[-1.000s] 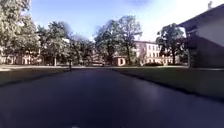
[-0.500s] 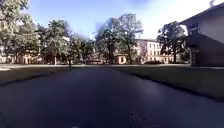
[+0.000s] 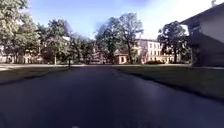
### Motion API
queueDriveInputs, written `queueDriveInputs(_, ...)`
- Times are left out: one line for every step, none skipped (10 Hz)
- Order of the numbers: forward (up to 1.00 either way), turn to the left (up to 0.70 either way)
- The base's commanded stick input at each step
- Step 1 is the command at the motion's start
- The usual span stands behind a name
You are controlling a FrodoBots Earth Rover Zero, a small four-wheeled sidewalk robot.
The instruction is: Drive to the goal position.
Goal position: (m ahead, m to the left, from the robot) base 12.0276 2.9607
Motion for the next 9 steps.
queueDriveInputs(0.5,0.0)
queueDriveInputs(0.5,0.0)
queueDriveInputs(0.5,0.0)
queueDriveInputs(0.5,0.0)
queueDriveInputs(0.5,0.0)
queueDriveInputs(0.5,0.0)
queueDriveInputs(0.5,0.0)
queueDriveInputs(0.5,0.0)
queueDriveInputs(0.5,0.0)
